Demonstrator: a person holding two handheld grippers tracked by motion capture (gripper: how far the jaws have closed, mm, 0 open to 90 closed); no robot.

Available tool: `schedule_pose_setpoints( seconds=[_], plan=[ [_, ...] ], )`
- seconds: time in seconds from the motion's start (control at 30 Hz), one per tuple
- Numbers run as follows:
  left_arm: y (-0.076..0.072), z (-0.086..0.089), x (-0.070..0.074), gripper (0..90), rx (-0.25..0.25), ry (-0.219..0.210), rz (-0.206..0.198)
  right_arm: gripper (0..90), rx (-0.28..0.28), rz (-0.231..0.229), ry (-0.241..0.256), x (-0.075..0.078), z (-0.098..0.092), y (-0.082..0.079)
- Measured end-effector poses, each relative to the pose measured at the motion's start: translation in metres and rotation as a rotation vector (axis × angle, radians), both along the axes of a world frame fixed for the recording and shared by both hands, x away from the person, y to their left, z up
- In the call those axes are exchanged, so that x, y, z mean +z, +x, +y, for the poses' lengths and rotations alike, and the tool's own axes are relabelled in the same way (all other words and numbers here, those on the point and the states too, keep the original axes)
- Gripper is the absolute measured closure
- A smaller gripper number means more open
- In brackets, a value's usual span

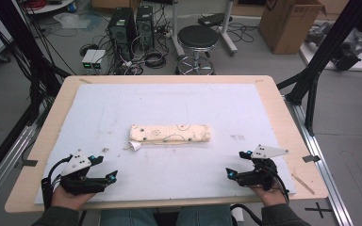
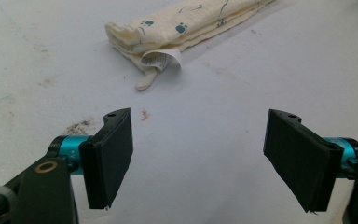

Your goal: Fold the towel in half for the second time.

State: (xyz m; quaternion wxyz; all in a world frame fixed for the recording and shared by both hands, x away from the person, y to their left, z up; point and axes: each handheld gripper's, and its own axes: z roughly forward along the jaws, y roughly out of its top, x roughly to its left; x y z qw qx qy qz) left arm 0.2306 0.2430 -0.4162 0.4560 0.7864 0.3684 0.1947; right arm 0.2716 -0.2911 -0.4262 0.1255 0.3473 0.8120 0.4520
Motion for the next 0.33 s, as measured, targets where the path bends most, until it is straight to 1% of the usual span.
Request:
schedule_pose_setpoints(
  seconds=[0.07,0.17,0.33],
  plan=[
    [-0.0005,-0.0003,0.0001,24.5,0.001,-0.002,-0.004,12.5,-0.002,-0.005,0.003,-0.0006,-0.0013,-0.0002],
    [0.0004,0.0007,-0.0005,24.5,0.012,-0.005,-0.009,12.5,-0.004,0.001,0.008,-0.0009,-0.0017,-0.0002],
    [0.0012,0.0022,0.0001,24.6,0.019,-0.018,-0.016,12.5,0.004,-0.003,-0.008,-0.0024,0.0002,0.0014]
  ],
)
